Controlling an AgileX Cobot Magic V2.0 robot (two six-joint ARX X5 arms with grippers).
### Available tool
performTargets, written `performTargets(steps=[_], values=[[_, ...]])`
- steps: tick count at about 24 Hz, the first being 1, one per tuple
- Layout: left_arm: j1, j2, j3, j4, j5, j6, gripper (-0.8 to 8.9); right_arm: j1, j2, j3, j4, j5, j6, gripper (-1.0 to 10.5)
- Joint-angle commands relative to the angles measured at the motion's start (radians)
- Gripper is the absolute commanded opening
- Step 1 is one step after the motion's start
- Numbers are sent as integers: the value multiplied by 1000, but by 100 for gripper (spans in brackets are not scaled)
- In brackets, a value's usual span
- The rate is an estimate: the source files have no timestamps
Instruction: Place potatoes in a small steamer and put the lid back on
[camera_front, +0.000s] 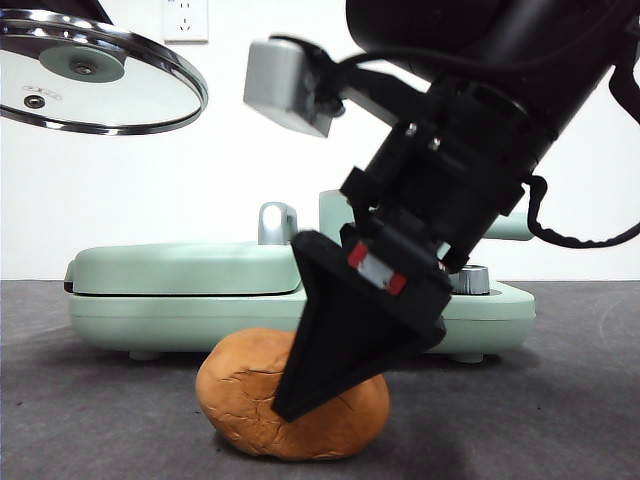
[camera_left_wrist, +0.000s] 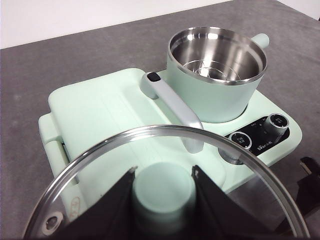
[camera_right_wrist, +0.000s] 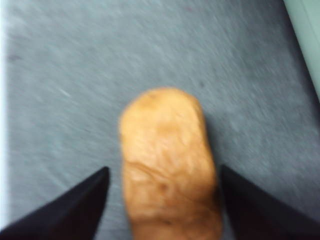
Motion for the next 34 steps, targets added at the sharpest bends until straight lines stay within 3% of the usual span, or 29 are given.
performTargets(steps=[1, 4, 7, 11, 15, 25, 34], values=[[-2, 0, 14, 34, -3, -5, 14, 15, 19, 16, 3, 36, -11, 214], [-2, 0, 14, 34, -3, -5, 14, 17, 5, 19, -11, 38, 5, 203], [-2, 0, 14, 35, -3, -5, 14, 16, -72, 72, -142, 36, 25, 203], [-2, 0, 14, 40, -3, -5, 14, -21, -190, 291, -439, 129, 85, 203], [-2, 0, 14, 40, -3, -5, 14, -140, -178, 604, -649, 130, 162, 203], [-2, 0, 14, 48, -3, -4, 14, -371, 42, 993, -745, 128, 204, 203], [-2, 0, 14, 57, -3, -5, 14, -451, 309, 1157, -743, 127, 191, 203]])
